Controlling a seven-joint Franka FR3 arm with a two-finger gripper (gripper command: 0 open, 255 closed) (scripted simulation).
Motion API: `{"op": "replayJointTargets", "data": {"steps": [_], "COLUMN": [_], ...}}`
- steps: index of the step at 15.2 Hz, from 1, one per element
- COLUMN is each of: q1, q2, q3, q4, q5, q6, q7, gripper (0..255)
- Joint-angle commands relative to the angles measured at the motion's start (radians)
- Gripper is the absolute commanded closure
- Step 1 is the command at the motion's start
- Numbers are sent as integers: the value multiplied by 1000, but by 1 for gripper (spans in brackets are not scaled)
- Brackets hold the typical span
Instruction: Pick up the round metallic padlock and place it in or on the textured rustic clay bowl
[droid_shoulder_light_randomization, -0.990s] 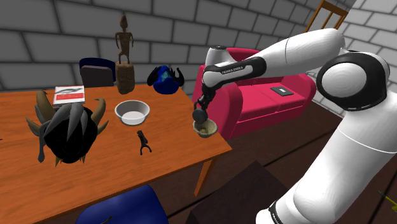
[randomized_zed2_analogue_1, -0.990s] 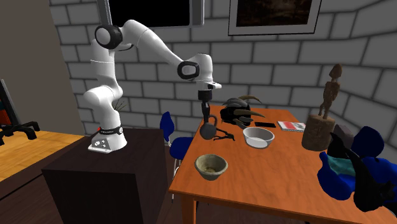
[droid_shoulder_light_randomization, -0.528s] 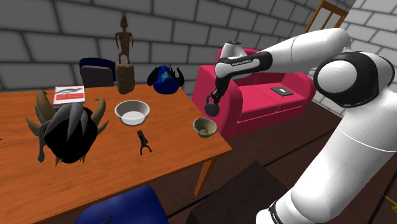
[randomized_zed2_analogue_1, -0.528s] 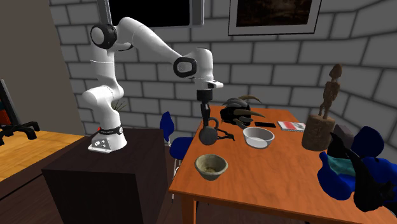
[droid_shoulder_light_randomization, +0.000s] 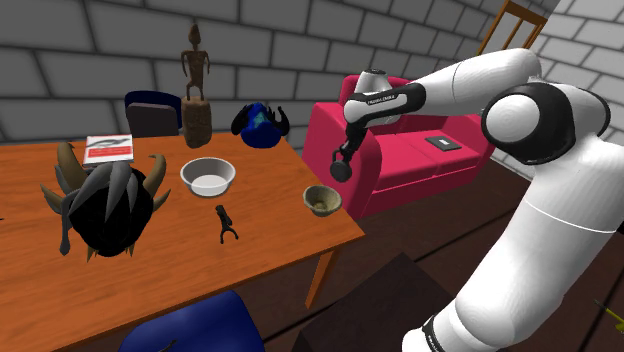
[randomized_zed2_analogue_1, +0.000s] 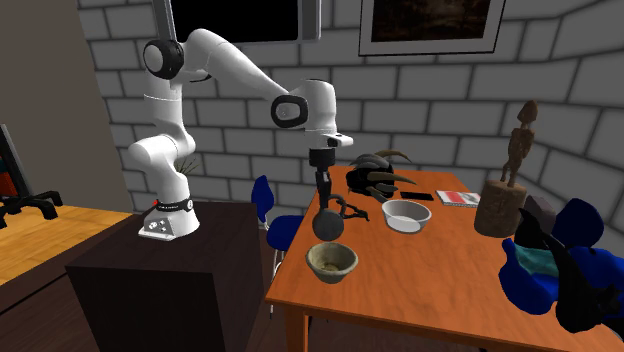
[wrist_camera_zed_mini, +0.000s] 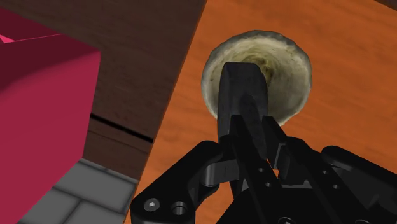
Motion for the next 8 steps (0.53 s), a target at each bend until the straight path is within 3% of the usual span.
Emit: {"op": "replayJointTargets", "data": {"steps": [1, 8], "q1": [0, -1], "q2": [14, 61], "q3": [0, 0], "q4": [-13, -48], "q5": [-1, -3], "q6": [27, 110], "q7": [3, 10], "gripper": [255, 255]}}
